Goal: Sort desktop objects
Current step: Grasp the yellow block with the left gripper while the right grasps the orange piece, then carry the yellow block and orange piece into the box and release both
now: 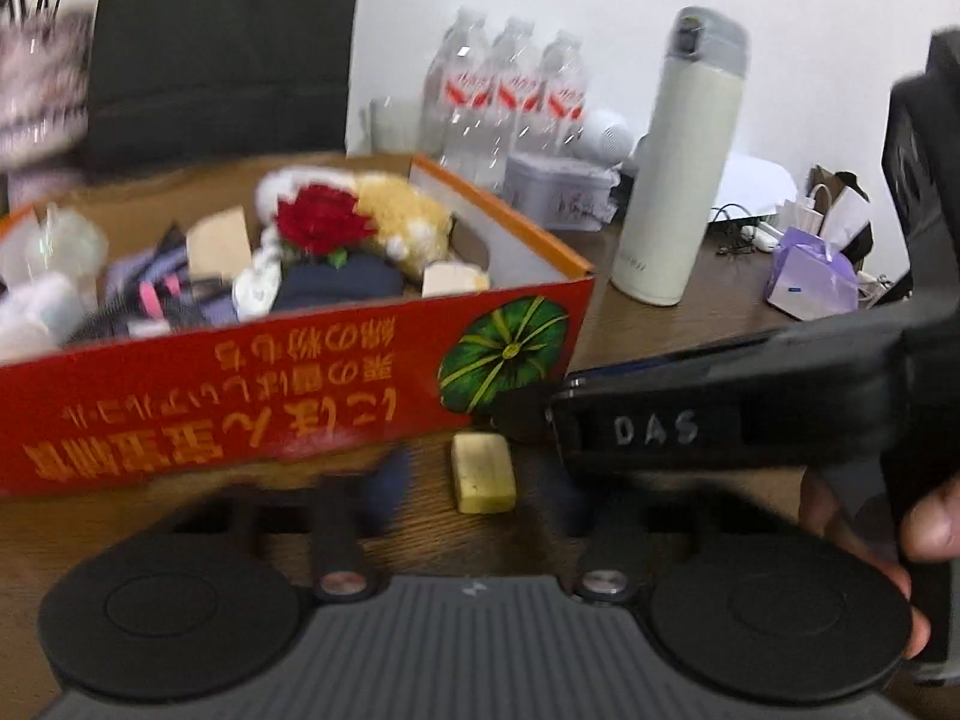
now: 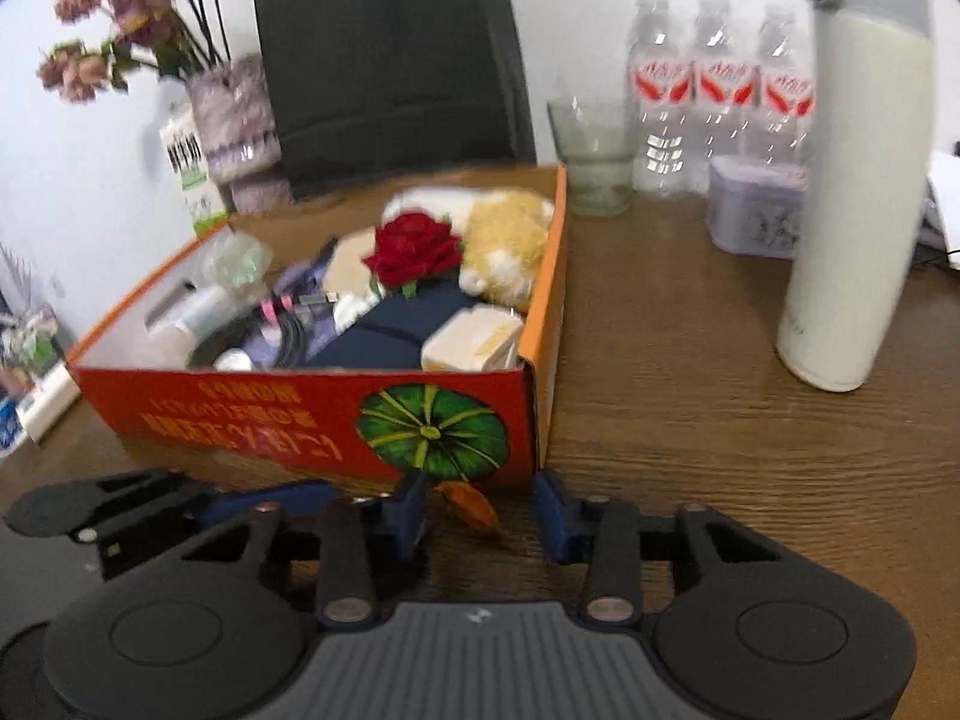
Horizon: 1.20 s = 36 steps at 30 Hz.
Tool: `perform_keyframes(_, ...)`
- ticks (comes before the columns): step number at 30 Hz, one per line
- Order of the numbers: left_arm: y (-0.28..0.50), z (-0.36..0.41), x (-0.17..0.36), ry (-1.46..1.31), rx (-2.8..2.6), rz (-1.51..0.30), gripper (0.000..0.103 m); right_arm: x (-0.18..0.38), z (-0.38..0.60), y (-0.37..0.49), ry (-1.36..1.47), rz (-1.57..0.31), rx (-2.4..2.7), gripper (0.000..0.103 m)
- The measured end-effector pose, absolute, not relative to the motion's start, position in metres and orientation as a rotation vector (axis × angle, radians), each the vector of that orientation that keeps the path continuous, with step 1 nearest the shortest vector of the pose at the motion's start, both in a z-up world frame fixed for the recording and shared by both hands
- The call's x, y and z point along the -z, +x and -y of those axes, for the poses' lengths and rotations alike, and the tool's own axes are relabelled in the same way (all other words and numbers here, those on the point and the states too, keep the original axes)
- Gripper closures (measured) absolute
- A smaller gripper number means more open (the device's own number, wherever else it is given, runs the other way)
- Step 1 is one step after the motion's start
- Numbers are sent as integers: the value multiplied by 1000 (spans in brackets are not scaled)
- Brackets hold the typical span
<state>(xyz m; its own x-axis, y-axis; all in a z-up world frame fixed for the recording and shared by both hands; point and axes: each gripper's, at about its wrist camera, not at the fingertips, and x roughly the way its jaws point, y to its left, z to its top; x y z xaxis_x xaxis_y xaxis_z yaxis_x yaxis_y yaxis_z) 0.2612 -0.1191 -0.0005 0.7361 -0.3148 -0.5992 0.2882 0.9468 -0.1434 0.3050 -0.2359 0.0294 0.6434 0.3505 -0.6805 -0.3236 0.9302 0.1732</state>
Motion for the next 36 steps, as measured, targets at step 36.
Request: perform_keyframes(36, -35, -5, -44, -122, 10, -466, 81, -69, 154, 3, -169, -530, -355, 91)
